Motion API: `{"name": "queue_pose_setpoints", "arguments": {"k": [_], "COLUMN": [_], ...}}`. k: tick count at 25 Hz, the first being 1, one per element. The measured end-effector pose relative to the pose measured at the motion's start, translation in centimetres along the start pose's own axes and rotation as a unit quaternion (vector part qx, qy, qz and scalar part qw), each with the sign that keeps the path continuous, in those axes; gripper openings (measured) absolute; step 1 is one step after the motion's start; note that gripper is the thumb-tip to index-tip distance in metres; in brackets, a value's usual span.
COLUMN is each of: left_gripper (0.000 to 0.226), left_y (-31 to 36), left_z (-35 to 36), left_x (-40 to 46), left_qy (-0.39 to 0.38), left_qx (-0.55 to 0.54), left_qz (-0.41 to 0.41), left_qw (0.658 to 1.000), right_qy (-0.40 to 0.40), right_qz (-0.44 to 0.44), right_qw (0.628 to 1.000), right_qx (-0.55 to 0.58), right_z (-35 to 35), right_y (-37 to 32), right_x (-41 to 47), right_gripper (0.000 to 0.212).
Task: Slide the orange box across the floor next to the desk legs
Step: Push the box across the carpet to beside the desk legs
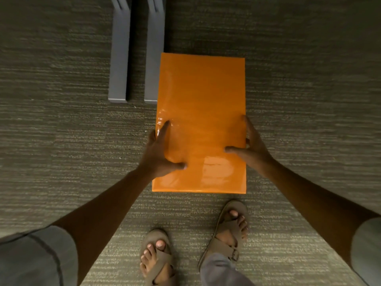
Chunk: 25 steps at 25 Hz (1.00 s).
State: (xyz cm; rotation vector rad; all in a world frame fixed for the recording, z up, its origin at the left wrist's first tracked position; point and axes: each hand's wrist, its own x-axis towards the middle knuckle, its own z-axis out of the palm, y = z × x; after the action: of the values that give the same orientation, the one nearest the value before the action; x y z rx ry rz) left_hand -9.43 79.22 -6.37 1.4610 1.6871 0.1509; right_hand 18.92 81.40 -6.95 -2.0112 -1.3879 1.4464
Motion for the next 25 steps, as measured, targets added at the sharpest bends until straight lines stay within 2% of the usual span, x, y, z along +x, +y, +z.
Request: {"name": "queue_pose_setpoints", "arguments": {"k": [4,8,12,15,20,25], "left_gripper": [0.148,0.156,0.156,0.155,0.152,0.144], "left_y": [-0.1,-2.1,-3.1,-3.0,-0.4,3.6], "left_z": [0.3,0.2,0.8,0.9,-1.2,-6.3], "left_x": [0.0,0.5,0.7,0.5,2.2,9.0], "left_qy": [0.003,0.007,-0.010,-0.006,0.016,0.032], "left_qx": [0.000,-0.017,-0.033,-0.047,-0.075,-0.043], "left_qz": [0.013,0.038,0.064,0.063,0.087,0.130], "left_qw": [1.000,0.999,0.997,0.997,0.993,0.990], "right_qy": [0.041,0.081,0.119,0.140,0.135,0.149], "right_qz": [-0.038,-0.006,-0.025,-0.030,-0.083,-0.108], "right_qw": [0.998,0.996,0.992,0.987,0.986,0.982], "right_qx": [0.004,0.045,0.034,0.069,0.056,0.046], "right_z": [0.6,1.2,2.6,2.7,-0.1,-3.1], "right_y": [0.4,1.0,2.2,1.8,-0.7,-4.9], "right_x": [-0.5,-1.1,-2.3,-2.8,-1.3,4.8], "right_gripper": [0.123,0.125,0.109,0.106,0.093,0.091]}}
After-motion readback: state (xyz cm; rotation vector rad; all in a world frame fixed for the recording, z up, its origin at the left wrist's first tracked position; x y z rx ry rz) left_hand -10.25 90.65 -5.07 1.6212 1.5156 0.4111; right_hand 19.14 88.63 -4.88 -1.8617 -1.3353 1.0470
